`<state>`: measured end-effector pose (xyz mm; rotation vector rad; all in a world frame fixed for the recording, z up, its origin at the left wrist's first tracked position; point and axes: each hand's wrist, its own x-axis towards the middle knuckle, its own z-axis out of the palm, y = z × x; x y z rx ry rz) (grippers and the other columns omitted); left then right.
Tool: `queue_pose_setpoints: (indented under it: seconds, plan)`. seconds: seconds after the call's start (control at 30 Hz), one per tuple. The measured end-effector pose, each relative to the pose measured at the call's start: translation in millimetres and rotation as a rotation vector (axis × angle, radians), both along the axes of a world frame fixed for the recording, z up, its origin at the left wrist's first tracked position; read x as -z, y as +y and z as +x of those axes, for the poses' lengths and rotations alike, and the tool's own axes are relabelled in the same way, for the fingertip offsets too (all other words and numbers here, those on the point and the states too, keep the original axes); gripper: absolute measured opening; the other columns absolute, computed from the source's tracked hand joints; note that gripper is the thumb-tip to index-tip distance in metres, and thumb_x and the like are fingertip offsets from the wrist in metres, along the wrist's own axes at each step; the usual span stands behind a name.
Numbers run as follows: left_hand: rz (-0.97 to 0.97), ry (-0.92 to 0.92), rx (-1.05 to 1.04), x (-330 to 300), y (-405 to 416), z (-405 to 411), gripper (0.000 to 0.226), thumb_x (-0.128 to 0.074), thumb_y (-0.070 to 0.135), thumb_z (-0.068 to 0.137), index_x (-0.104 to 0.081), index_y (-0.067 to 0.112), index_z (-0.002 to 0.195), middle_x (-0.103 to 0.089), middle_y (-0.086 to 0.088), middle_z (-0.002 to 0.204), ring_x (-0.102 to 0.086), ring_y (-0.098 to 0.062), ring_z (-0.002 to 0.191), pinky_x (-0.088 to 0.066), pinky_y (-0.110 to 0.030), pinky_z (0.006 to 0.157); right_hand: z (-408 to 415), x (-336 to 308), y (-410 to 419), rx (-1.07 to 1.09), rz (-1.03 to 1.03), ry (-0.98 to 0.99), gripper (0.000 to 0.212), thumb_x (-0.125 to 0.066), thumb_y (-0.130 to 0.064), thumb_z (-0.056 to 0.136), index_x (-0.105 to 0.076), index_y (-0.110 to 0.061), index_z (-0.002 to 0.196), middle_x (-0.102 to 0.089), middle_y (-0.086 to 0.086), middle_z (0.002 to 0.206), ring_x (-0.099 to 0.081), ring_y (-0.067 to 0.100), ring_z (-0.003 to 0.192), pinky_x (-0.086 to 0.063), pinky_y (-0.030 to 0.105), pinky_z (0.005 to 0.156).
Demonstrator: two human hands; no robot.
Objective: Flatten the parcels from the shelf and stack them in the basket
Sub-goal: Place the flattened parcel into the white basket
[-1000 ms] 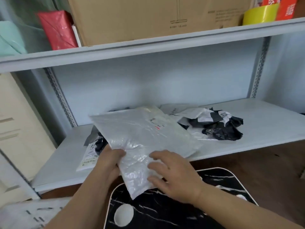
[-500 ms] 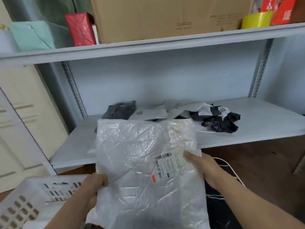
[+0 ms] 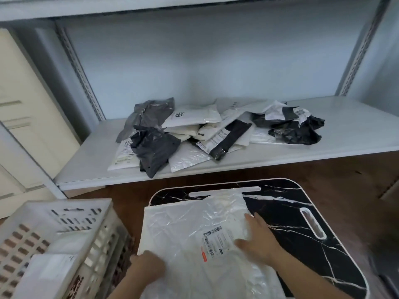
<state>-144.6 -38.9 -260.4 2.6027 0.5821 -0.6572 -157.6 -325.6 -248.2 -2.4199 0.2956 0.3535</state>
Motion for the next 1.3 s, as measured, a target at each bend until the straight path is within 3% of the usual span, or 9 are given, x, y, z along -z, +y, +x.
queue_pose_setpoints:
  seconds: [0.1, 0.2, 0.27, 0.33, 0.4, 0.6, 1.13, 1.23, 1.3]
  plan:
    - [0.107, -0.023, 0.146, 10, -7, 9, 0.048, -0.042, 0.033, 0.095, -0.037, 0.015, 0.140, -0.025, -0.016, 0.151, -0.030, -0.031, 0.138, -0.033, -0.038, 0.110, 10, 15, -2, -0.061, -0.308, -0.032, 0.086, -0.042, -0.069, 0.087, -0.010, -0.026, 0.155, 0.009, 0.000, 0.162, 0.002, 0.022, 0.149, -0.012, 0.050, 0.117]
    - [0.185, -0.152, 0.273, 15, -17, 20, 0.070, -0.031, 0.058, 0.095, -0.005, 0.027, 0.153, 0.005, -0.007, 0.161, -0.001, -0.029, 0.148, -0.017, -0.047, 0.117, 19, 30, 8, -0.178, -0.518, -0.201, 0.088, -0.007, -0.082, 0.083, -0.043, -0.030, 0.144, -0.025, 0.006, 0.158, -0.016, 0.027, 0.147, -0.026, 0.056, 0.113]
    - [0.204, -0.226, 0.311, 17, -26, 26, 0.083, -0.008, 0.080, 0.081, 0.005, 0.038, 0.152, 0.015, -0.001, 0.161, 0.012, -0.026, 0.148, -0.007, -0.055, 0.116, 26, 45, 15, -0.224, -0.536, -0.217, 0.081, -0.016, -0.083, 0.085, -0.058, -0.030, 0.131, -0.048, 0.009, 0.145, -0.030, 0.031, 0.138, -0.029, 0.059, 0.104]
    - [0.216, -0.274, 0.356, 27, -32, 32, 0.104, 0.023, 0.089, 0.054, 0.014, 0.045, 0.148, 0.023, 0.002, 0.159, 0.022, -0.026, 0.145, 0.002, -0.061, 0.113, 30, 55, 26, -0.277, -0.559, -0.203, 0.082, -0.025, -0.087, 0.081, -0.051, -0.032, 0.135, -0.046, 0.010, 0.147, -0.030, 0.037, 0.138, -0.019, 0.062, 0.101]
    - [0.206, -0.319, 0.408, 44, -32, 35, 0.100, 0.029, 0.085, 0.053, 0.020, 0.047, 0.145, 0.028, 0.002, 0.157, 0.030, -0.026, 0.142, 0.006, -0.065, 0.110, 32, 64, 38, -0.332, -0.574, -0.225, 0.089, -0.028, -0.091, 0.075, -0.045, -0.033, 0.140, -0.037, 0.010, 0.152, -0.026, 0.040, 0.141, -0.013, 0.069, 0.101]
    - [0.261, -0.373, 0.603, 70, -40, 34, 0.073, -0.024, 0.075, 0.089, -0.020, 0.038, 0.151, -0.015, -0.008, 0.160, -0.014, -0.039, 0.144, -0.011, -0.070, 0.100, 36, 80, 54, -0.426, -0.574, -0.198, 0.092, -0.028, -0.092, 0.073, -0.041, -0.035, 0.144, -0.022, 0.012, 0.159, -0.018, 0.042, 0.145, -0.016, 0.079, 0.096]
    - [0.266, -0.301, 0.600, 79, -47, 40, 0.069, -0.026, 0.075, 0.089, -0.037, 0.037, 0.145, -0.030, -0.009, 0.155, -0.027, -0.042, 0.140, -0.015, -0.074, 0.094, 52, 80, 54, -0.433, -0.520, -0.045, 0.083, -0.025, -0.091, 0.075, -0.044, -0.043, 0.140, -0.040, 0.009, 0.151, -0.028, 0.038, 0.141, -0.018, 0.072, 0.098]
    - [0.253, -0.320, 0.618, 78, -48, 47, 0.067, -0.026, 0.075, 0.089, -0.037, 0.037, 0.143, -0.026, -0.008, 0.157, -0.020, -0.040, 0.143, -0.015, -0.074, 0.098, 71, 76, 44, -0.393, -0.539, -0.108, 0.086, -0.011, -0.091, 0.073, -0.001, -0.050, 0.149, 0.008, 0.004, 0.162, 0.012, 0.032, 0.147, 0.003, 0.068, 0.109]
    - [0.250, -0.339, 0.629, 74, -50, 53, 0.068, -0.011, 0.078, 0.087, -0.014, 0.046, 0.148, 0.002, -0.003, 0.162, 0.004, -0.037, 0.147, -0.005, -0.076, 0.103, 78, 77, 39, -0.398, -0.577, -0.052, 0.086, -0.006, -0.090, 0.075, 0.020, -0.047, 0.145, 0.035, 0.001, 0.154, 0.036, 0.030, 0.139, 0.014, 0.068, 0.108]
